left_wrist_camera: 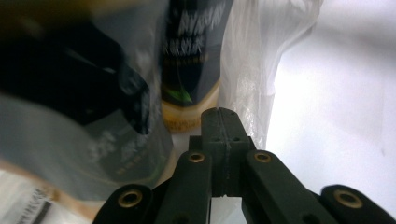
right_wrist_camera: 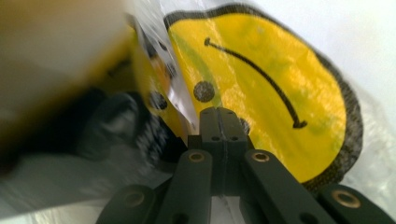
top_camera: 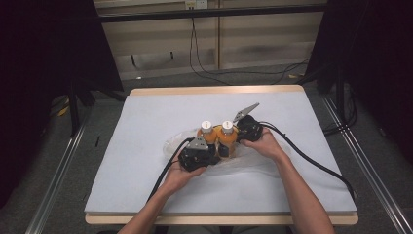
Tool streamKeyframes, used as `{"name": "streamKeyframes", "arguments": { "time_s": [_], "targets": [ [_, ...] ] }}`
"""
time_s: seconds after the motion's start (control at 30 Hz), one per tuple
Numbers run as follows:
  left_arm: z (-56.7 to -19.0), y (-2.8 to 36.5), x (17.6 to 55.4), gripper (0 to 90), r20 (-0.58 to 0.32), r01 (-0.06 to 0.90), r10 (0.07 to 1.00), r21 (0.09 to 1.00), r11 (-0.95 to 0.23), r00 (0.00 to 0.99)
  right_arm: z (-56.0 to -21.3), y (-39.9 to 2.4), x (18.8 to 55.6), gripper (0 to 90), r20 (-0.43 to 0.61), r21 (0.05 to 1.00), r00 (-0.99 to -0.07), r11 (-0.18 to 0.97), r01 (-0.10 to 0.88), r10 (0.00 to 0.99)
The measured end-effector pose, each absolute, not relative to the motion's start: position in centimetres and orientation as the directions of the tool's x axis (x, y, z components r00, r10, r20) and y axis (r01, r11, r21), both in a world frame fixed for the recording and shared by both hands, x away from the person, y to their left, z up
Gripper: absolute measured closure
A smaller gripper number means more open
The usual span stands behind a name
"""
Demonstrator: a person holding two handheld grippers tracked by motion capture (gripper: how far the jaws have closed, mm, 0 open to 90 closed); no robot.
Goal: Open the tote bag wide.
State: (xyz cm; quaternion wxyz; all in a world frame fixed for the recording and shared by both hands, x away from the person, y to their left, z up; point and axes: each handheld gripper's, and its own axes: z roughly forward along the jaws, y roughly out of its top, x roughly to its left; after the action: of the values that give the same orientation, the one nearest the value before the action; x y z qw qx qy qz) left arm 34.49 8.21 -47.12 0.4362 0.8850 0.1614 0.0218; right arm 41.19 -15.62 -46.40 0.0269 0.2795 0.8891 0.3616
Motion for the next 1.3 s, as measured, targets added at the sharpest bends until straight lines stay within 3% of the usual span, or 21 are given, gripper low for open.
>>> {"name": "streamKeyframes", "arguments": {
  "time_s": [0.53,1.3],
  "targets": [
    [-48.6,8.4,33.2,90.0,-0.115,0.282,0.299,0.741,-0.609,0.947,-47.9,-15.7,42.1,90.0,0.163,0.638,-0.814,0.570,0.518,0.558],
    [-48.1,9.0,32.0,90.0,-0.138,0.253,0.221,0.701,-0.667,0.965,-47.9,-14.3,45.1,90.0,0.062,0.643,-0.745,0.545,0.539,0.664]
  ]
}}
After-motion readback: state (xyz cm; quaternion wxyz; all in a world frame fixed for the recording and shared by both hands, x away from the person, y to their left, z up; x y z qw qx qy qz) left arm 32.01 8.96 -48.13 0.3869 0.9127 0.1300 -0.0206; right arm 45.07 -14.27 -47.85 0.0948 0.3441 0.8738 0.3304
